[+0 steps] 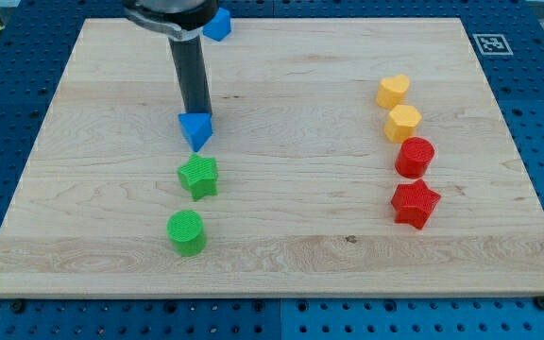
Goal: Slide the blue cube to the top center
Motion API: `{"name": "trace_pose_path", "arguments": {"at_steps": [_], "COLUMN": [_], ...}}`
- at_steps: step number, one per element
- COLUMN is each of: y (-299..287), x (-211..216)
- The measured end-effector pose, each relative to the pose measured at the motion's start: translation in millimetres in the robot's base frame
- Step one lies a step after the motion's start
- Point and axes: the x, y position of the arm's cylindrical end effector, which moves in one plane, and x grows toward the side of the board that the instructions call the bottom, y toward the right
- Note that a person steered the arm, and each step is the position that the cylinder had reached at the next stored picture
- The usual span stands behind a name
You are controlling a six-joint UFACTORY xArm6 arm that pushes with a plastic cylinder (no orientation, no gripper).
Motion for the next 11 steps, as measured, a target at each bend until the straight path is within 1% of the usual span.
{"name": "trace_pose_path", "arguments": {"at_steps": [1,2,3,4,5,6,7,8,9,11], "y": [-3.5,-17.8,-50.1,-79.8,-75.3,-42.3,17.4,41.5,45.1,86.9], "x": [2.8,-47.0,-123.6,-211.7,-212.6,-211.0,-210.7,-207.9,-194.1,-187.3]}}
